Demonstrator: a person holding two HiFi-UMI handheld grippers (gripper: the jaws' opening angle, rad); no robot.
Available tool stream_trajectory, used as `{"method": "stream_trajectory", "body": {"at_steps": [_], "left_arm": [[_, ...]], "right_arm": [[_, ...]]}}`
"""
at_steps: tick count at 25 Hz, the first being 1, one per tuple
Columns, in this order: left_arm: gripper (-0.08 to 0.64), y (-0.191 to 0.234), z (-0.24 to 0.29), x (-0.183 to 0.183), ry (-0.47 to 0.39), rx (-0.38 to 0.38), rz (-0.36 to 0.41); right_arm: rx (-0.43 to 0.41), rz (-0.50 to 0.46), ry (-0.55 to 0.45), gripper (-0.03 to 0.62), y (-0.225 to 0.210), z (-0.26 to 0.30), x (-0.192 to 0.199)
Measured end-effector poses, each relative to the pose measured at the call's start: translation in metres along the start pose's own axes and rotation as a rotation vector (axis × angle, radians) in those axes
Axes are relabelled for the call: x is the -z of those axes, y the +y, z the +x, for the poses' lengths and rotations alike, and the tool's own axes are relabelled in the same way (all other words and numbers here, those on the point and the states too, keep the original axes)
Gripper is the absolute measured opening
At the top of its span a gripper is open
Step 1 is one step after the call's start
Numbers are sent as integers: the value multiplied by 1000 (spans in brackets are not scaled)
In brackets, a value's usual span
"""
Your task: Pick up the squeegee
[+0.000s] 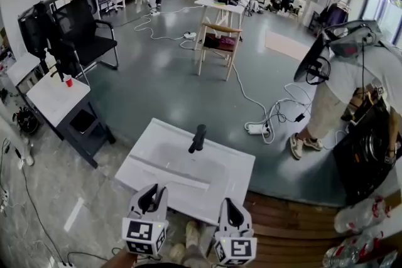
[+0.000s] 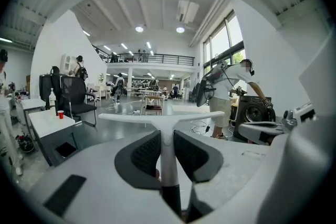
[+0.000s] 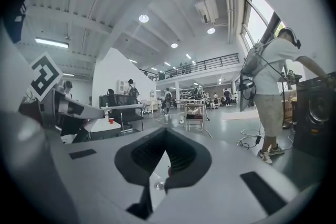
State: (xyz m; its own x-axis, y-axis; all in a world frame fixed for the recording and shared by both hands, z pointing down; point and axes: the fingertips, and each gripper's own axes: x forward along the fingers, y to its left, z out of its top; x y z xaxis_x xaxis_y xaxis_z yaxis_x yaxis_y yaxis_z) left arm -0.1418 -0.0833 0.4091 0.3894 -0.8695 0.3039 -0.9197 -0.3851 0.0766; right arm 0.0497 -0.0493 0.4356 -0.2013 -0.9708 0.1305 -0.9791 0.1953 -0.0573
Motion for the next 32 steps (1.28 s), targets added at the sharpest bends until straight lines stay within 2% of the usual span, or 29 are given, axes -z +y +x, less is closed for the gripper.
{"method": "stream_trajectory", "body": {"at_steps": [5,13,32], "left_arm": [[80,2,-32,1,-33,-12,17],[79,7,-70,15,-41,-45,32],[79,-1,-81,22,-39,-26,42]], "right_arm": [[2,-22,-29,-3,11,-18,-11],[1,-23,-32,-3,28,-44,-6],[17,-31,-39,-5,30,-62,-3]]}}
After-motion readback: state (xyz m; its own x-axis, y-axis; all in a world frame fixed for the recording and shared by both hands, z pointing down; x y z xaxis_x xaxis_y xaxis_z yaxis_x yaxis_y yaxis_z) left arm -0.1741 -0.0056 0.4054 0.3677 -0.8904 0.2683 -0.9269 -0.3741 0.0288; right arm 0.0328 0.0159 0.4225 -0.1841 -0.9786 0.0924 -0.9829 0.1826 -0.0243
